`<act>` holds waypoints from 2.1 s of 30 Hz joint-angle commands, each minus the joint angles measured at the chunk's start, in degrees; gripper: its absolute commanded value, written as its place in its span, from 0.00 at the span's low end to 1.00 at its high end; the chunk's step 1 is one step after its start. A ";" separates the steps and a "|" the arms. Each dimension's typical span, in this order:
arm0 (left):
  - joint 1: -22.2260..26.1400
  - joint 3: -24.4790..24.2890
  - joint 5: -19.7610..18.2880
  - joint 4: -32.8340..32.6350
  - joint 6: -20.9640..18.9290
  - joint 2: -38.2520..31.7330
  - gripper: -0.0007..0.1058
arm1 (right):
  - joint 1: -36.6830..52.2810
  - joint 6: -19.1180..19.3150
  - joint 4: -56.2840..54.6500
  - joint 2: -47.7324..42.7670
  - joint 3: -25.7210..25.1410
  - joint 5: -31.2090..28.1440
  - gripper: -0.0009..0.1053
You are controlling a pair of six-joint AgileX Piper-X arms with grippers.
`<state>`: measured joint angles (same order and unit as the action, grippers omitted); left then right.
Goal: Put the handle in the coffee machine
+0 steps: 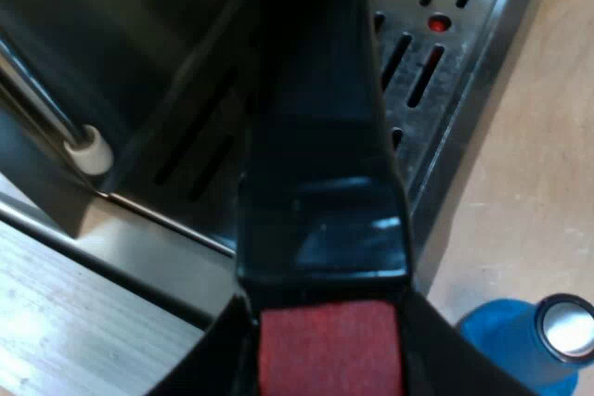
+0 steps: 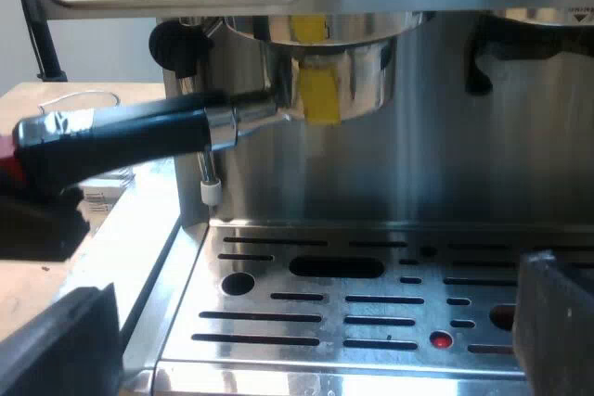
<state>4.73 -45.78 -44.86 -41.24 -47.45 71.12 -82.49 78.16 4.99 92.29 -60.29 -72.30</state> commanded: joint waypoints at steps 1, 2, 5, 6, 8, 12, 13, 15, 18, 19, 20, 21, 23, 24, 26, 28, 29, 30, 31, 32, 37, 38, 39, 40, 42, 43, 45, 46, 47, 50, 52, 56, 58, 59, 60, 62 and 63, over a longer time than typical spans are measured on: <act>-0.16 -1.26 -2.90 1.86 -0.27 -0.54 0.01 | 0.21 0.57 0.34 -0.22 0.00 -0.75 0.82; -0.16 -1.24 -3.50 1.86 -0.27 -0.54 0.01 | 0.21 0.57 0.34 -0.22 0.00 -0.75 0.82; -0.16 -1.24 -4.05 1.86 -0.27 -0.54 0.01 | 0.21 0.57 0.34 -0.22 0.00 -0.75 0.82; -0.16 -1.24 -4.20 1.86 -0.27 -0.54 0.01 | 0.21 0.57 0.34 -0.22 0.00 -0.75 0.82; -0.16 -1.24 -4.65 1.86 -0.27 -0.54 0.01 | 0.21 0.57 0.34 -0.22 0.00 -0.75 0.82; -0.16 -1.47 -4.81 1.32 -0.27 -0.54 0.01 | 0.21 0.57 0.34 -0.22 0.00 -0.75 0.82; -0.16 -1.75 -5.10 0.71 -0.27 -0.54 0.01 | 0.21 0.57 0.34 -0.22 0.00 -0.75 0.82; -0.16 -2.59 -5.87 -0.87 -0.27 -0.54 0.01 | 0.21 0.57 0.34 -0.22 0.00 -0.75 0.82; -0.16 -3.67 -7.91 -2.79 -0.27 -0.54 0.01 | 0.21 0.57 0.34 -0.22 0.00 -0.75 0.82; -0.16 -4.48 -8.55 -4.17 -0.27 -0.54 0.01 | 0.21 0.57 0.34 -0.22 0.00 -0.75 0.82; -0.16 -4.58 -8.67 -4.20 -0.27 -0.54 0.01 | 0.21 0.57 0.34 -0.22 0.00 -0.75 0.82; -0.16 -4.55 -8.67 -4.21 -0.27 -0.54 0.01 | 0.21 0.57 0.34 -0.22 0.00 -0.75 0.82; -0.16 -4.55 -8.67 -4.33 -0.07 -0.54 0.01 | 0.21 0.57 0.34 -0.22 0.00 -0.75 0.82; -0.16 -4.55 -8.67 -4.33 -0.10 -0.54 0.01 | 0.21 0.57 0.34 -0.22 0.00 -0.75 0.82; -0.16 -4.55 -8.80 -4.22 0.54 -0.54 0.01 | 0.21 0.57 0.34 -0.22 0.00 -0.75 0.82; -0.16 -4.55 -8.69 -4.21 1.47 -0.54 0.01 | 0.21 0.46 0.34 -0.22 0.00 -0.75 0.82; -0.16 -4.67 -8.67 -4.08 1.72 -0.54 0.01 | 0.21 0.46 0.34 -0.22 0.00 -0.75 0.82; -0.16 -4.84 -8.68 -4.06 1.96 -0.54 0.01 | 0.21 0.46 0.34 -0.22 0.00 -0.75 0.82; -0.16 -4.88 -8.68 -4.04 1.96 -0.54 0.01 | 0.21 0.46 0.34 -0.22 0.00 -0.75 0.82; -0.16 -4.92 -8.68 -3.96 2.01 -0.54 0.01 | 0.21 0.46 0.34 -0.22 0.00 -0.75 0.82; -0.16 -6.45 -9.28 -3.46 3.24 -0.54 0.01 | 0.21 0.46 0.34 -0.22 0.00 -0.75 0.82; -0.16 -6.55 -9.47 -3.46 3.24 -0.54 0.01 | 0.21 0.46 0.34 -0.22 0.00 -0.75 0.82; -0.16 -6.54 -9.54 -3.28 3.24 -0.54 0.01 | 0.21 0.46 0.34 -0.22 0.00 -0.75 0.82; -0.16 -6.54 -9.53 -3.27 3.24 -0.54 0.01 | 0.21 0.46 0.34 -0.22 0.00 -0.75 0.82; -0.16 -6.54 -10.22 -3.27 3.13 -0.54 0.01 | 0.21 0.46 0.34 -0.22 0.00 -0.75 0.82; -0.16 -6.54 -10.55 -3.48 3.13 -0.54 0.01 | 0.21 0.46 0.34 -0.22 0.00 -0.75 0.82; -0.16 -6.54 -12.01 -3.54 2.52 -0.54 0.01 | 0.21 0.46 0.34 -0.22 0.00 -0.75 0.82; -0.16 -6.54 -12.42 -3.54 2.45 -0.54 0.01 | 0.21 0.46 0.34 -0.22 0.00 -0.75 0.82; -0.16 -6.54 -12.99 -3.54 2.32 -0.54 0.01 | 0.21 0.46 0.34 -0.22 0.00 -0.75 0.82; -0.16 -6.54 -14.01 -3.54 2.33 -0.54 0.01 | 0.21 0.46 0.34 -0.22 0.00 -0.75 0.82; -0.16 -6.54 -14.29 -3.54 2.33 -0.54 0.01 | 0.21 0.46 0.34 -0.22 0.00 -0.75 0.82; -0.16 -6.54 -15.22 -3.43 2.33 -0.54 0.01 | 0.21 0.46 0.34 -0.22 0.00 -0.75 0.82; -0.16 -6.54 -15.49 -3.14 2.33 -0.31 0.01 | 0.21 0.46 0.34 -0.22 0.00 -0.75 0.82; -0.16 -6.54 -15.49 -2.87 2.33 -0.13 0.01 | 0.21 0.46 0.34 -0.22 0.00 -0.75 0.82; -0.16 -6.54 -15.49 -2.36 2.33 0.23 0.01 | 0.21 0.46 0.34 -0.22 0.00 -0.75 0.82; -0.16 -6.54 -15.49 -1.13 0.83 0.95 0.01 | 0.21 0.46 0.34 -0.22 0.00 -0.75 0.82; -0.16 -6.54 -15.49 -0.38 -0.63 1.35 0.01 | 0.21 0.46 0.34 -0.22 0.00 -0.75 0.82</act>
<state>4.84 -50.34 -48.86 -45.45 -46.93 73.76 -82.49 78.16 4.99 92.29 -60.29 -72.30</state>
